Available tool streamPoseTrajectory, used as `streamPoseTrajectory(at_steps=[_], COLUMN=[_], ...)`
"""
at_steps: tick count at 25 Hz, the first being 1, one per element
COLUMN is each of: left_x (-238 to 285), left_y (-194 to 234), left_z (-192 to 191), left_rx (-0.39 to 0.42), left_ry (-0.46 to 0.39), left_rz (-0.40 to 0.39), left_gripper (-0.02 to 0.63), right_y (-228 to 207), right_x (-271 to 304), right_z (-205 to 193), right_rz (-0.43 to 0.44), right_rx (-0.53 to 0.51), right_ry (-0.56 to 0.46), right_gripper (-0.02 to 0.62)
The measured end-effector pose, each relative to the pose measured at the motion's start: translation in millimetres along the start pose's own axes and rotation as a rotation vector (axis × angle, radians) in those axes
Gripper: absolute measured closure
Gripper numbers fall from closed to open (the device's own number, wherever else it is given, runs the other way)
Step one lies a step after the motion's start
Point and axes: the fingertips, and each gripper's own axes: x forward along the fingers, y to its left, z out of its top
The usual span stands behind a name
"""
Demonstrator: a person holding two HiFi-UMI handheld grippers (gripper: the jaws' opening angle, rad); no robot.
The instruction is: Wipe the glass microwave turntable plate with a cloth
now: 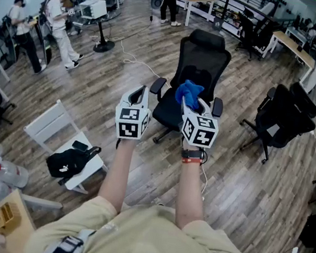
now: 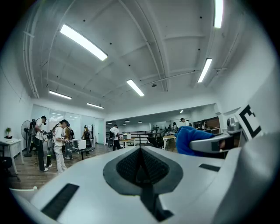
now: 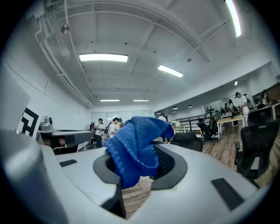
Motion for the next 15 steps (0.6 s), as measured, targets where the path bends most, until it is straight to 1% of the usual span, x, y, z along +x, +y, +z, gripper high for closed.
streamPoseTrajectory(at_steps=[4, 8, 11, 15], left_x=[5.4, 4.6, -1.0, -14.3], left_y=[-13.7, -22.6, -23.8, -17.9], left_z=[-2.2, -0.3, 1.2, 0.3], left_rx=[-0.01, -0.005, -0.004, -0.016], left_ry=[0.009, 0.004, -0.002, -0.009], left_rz=[0.02, 0.053, 0.09, 0.161], left_gripper=[0.589, 0.589, 0.589, 0.589], right_y=[-11.2, -13.5, -7.6, 6.0], right_x=[-0.3, 2.4, 7.4, 16.0], right_z=[3.8, 8.5, 7.6, 0.9], right_rz=[0.033, 0.086, 0.144, 0.229], right_rx=[-0.007, 0.006, -0.007, -0.014], right_ry=[0.001, -0.004, 0.001, 0.01], right_gripper=[0.462, 0.462, 0.46, 0.46])
